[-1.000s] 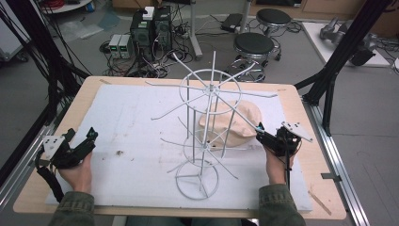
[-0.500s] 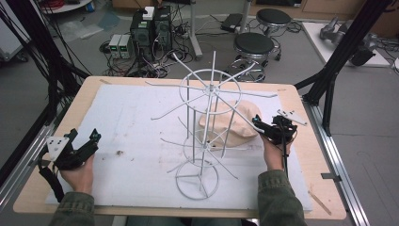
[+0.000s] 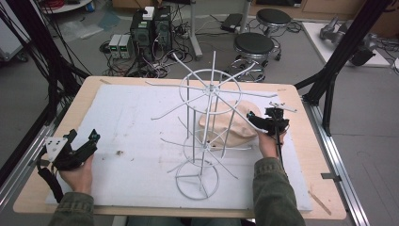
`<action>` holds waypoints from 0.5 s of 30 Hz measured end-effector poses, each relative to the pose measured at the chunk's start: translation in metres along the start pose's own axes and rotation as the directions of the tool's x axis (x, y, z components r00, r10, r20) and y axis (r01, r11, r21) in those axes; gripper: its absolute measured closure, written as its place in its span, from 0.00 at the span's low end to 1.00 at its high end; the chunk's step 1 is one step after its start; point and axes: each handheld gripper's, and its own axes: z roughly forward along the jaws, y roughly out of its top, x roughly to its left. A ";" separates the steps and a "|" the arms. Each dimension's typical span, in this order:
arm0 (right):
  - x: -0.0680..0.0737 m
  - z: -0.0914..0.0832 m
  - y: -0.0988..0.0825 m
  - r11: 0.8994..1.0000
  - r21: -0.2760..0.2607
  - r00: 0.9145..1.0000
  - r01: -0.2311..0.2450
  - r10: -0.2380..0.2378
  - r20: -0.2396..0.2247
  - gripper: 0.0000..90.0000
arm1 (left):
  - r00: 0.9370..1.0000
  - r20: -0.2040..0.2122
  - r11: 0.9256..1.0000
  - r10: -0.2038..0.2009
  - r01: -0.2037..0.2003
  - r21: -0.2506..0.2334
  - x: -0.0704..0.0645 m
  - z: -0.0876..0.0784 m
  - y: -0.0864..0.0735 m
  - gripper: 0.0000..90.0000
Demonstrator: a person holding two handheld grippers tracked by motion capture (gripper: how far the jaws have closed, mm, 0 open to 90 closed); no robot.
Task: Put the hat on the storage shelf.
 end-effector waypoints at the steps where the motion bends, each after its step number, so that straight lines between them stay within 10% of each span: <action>1: 0.000 0.003 0.002 1.000 0.014 1.000 -0.008 0.008 0.002 0.07 | 1.000 0.000 1.000 -0.001 0.001 0.000 0.000 0.000 0.000 0.30; 15: -0.009 0.026 -0.003 0.997 0.069 0.999 -0.030 0.029 0.015 0.07 | 1.000 0.007 1.000 -0.011 0.011 0.001 0.001 0.002 0.000 0.30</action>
